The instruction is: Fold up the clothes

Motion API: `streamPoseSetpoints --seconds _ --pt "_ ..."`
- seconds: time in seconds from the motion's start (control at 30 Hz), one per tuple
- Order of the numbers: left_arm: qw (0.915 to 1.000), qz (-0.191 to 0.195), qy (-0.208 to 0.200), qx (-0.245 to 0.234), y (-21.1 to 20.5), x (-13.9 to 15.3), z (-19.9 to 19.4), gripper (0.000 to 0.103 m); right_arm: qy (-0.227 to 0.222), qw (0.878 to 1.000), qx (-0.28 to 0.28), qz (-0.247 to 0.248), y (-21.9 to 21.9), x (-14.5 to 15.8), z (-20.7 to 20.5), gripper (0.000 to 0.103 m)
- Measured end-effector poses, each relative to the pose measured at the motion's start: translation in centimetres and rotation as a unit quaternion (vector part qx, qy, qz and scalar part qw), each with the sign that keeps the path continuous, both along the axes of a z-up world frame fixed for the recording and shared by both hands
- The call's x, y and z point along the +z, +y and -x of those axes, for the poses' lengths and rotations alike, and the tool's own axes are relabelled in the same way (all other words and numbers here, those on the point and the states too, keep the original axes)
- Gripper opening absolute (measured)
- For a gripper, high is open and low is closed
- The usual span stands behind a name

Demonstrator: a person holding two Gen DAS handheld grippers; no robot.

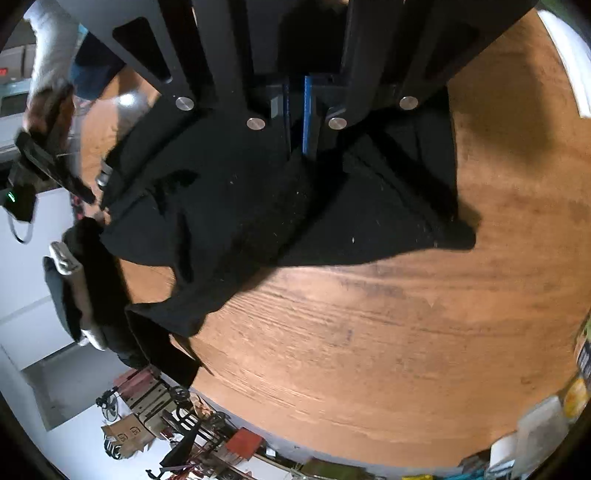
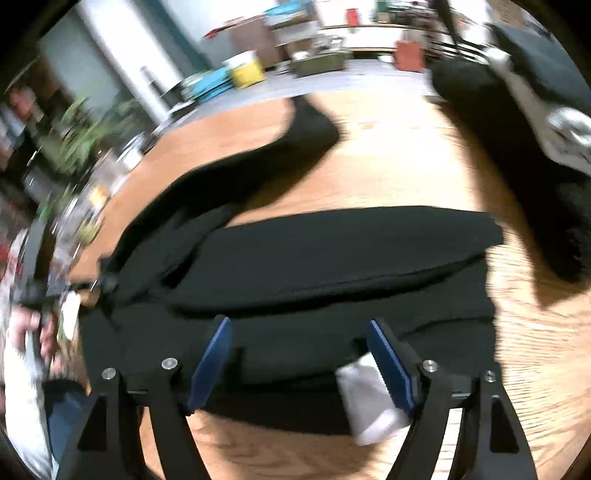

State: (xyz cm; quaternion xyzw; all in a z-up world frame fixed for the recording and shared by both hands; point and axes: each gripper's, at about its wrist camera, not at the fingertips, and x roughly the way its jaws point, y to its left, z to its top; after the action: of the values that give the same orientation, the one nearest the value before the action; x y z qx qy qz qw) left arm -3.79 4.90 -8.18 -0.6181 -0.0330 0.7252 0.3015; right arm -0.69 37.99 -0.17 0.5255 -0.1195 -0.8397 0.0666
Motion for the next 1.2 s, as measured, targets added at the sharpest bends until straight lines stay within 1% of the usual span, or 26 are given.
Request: streamPoseSetpoints --seconds 0.07,0.17,0.2,0.23,0.27,0.33,0.37,0.4,0.43,0.47,0.5,0.53,0.57,0.6,0.63,0.7,0.83,0.93,1.0,1.03,1.07,1.1,1.2 --pt "1.0 0.003 -0.003 0.0 -0.2 0.5 -0.5 0.004 -0.009 0.999 -0.036 0.018 2.8 -0.2 0.5 0.079" --pt "0.9993 0.019 -0.018 0.027 -1.3 0.9 -0.5 0.006 -0.019 0.997 -0.07 0.038 6.4 -0.3 1.3 0.079" --pt "0.9982 0.02 -0.033 0.046 -1.9 1.0 -0.2 0.009 -0.011 0.996 -0.078 0.043 7.6 -0.3 1.3 0.079" --pt "0.9966 0.024 -0.042 0.066 -2.4 1.3 0.1 0.016 -0.003 0.995 -0.085 0.047 8.7 -0.3 1.3 0.079" --pt "0.9953 0.032 -0.034 0.085 -3.0 2.1 0.0 0.022 0.002 0.995 -0.091 0.052 9.6 -0.3 1.0 0.079" --pt "0.9926 0.034 0.005 0.117 -3.4 4.8 -0.4 0.051 0.0 0.992 -0.104 0.067 11.4 -0.7 0.4 0.079" --pt "0.9922 0.018 0.024 0.121 -3.0 6.4 -0.8 0.058 -0.003 0.992 -0.109 0.067 12.1 -0.8 0.2 0.079" --pt "0.9921 0.0 0.04 0.119 -2.3 7.9 -1.3 0.069 -0.005 0.991 -0.113 0.066 12.9 -0.9 0.0 0.079" --pt "0.9936 -0.02 0.046 0.101 -0.8 8.8 -1.8 0.076 -0.004 0.991 -0.115 0.066 13.4 -1.0 0.0 0.078" --pt "0.9944 -0.04 0.053 0.082 0.7 9.8 -2.2 0.077 -0.004 0.991 -0.117 0.068 14.0 -1.1 0.2 0.071" --pt "0.995 -0.05 0.059 0.063 2.3 10.3 -2.7 0.077 -0.003 0.99 -0.118 0.077 14.5 -1.1 0.4 0.066" --pt "0.9965 -0.035 0.064 0.042 4.1 9.5 -3.0 0.077 -0.001 0.99 -0.116 0.085 14.4 -1.0 0.9 0.052" --pt "0.9973 -0.019 0.068 0.02 5.9 8.7 -3.4 0.077 -0.006 0.99 -0.11 0.09 14.2 -1.3 1.8 0.043" --pt "0.9974 -0.003 0.072 -0.002 7.6 7.9 -3.7 0.077 -0.01 0.99 -0.104 0.095 14.1 -1.5 2.6 0.044" --pt "0.9968 0.012 0.076 -0.023 9.4 7.2 -4.0 0.077 -0.017 0.989 -0.111 0.095 14.1 -1.8 3.0 0.045" --pt "0.9933 0.044 0.084 -0.066 13.0 5.6 -4.7 0.077 -0.029 0.987 -0.118 0.101 13.9 -2.6 3.5 0.044" --pt "0.9789 0.102 0.098 -0.147 19.6 2.7 -6.0 0.077 -0.037 0.984 -0.129 0.119 14.3 -3.3 2.9 0.044" --pt "0.9759 0.098 0.098 -0.168 19.8 2.6 -6.0 0.077 -0.034 0.98 -0.139 0.138 14.9 -3.4 2.6 0.044" --pt "0.9736 0.096 0.098 -0.182 19.8 2.5 -6.1 0.077 -0.03 0.976 -0.14 0.163 15.2 -3.7 2.8 0.042" --pt "0.9724 0.094 0.099 -0.189 19.9 2.4 -6.1 0.077 -0.033 0.975 -0.139 0.173 15.2 -3.8 2.9 0.04" --pt "0.9711 0.093 0.099 -0.196 19.9 2.4 -6.1 0.077 -0.035 0.973 -0.137 0.182 15.2 -4.0 3.0 0.034" --pt "0.9698 0.092 0.099 -0.203 20.0 2.3 -6.2 0.077 -0.038 0.972 -0.133 0.188 15.2 -4.0 3.0 0.031" --pt "0.9656 0.088 0.099 -0.224 20.1 2.1 -6.2 0.077 -0.047 0.971 -0.135 0.193 15.3 -4.2 2.9 0.031"
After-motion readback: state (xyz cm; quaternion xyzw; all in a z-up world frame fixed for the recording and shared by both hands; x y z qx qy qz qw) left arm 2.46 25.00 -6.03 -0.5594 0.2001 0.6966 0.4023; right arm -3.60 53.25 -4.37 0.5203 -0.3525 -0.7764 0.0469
